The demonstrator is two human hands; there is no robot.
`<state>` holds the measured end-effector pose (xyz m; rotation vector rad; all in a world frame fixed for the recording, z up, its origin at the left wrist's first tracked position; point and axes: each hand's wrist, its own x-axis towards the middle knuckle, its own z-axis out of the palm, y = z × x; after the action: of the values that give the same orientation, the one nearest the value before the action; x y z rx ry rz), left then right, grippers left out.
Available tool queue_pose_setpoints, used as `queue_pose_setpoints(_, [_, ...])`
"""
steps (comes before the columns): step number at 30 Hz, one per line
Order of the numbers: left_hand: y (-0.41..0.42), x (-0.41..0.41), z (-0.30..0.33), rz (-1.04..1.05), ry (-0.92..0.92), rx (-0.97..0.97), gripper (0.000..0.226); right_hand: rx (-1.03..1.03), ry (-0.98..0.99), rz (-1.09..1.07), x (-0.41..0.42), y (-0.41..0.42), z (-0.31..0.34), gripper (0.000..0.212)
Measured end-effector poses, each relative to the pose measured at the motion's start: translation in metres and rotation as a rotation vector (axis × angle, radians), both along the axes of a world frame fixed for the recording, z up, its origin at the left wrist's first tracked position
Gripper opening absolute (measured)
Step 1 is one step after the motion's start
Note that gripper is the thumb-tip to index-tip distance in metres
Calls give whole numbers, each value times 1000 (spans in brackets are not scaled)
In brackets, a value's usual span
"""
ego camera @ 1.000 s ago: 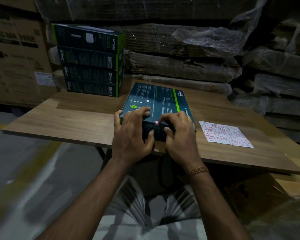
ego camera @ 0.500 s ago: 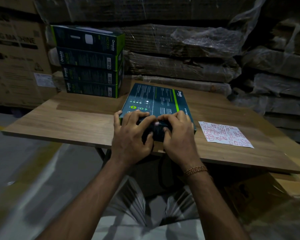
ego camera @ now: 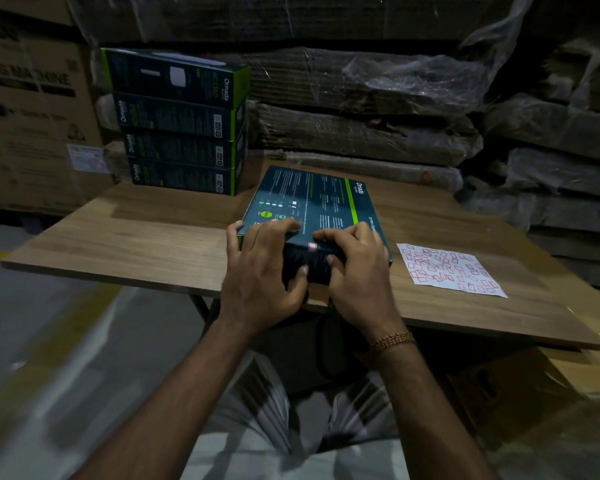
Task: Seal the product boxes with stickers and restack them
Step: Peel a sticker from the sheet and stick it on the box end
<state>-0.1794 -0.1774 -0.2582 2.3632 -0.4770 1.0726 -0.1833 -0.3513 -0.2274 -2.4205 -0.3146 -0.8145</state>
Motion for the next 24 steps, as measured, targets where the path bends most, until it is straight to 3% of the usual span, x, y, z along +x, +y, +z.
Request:
queue_pose_setpoints(9, [3, 1, -1, 27, 44, 149, 56, -13, 5, -5, -1, 2, 2, 40])
queue_pose_setpoints(14, [1, 1, -1, 33, 52, 119, 61, -60, 19, -25, -1, 2, 2, 43])
queue_pose_setpoints(20, [-1, 1, -2, 36, 32, 66, 72, 49, -40, 30, -3, 0, -3, 45])
queue_pose_setpoints(24, [1, 3, -4, 9, 11, 79, 60, 18, -57, 23, -2, -1, -4, 41])
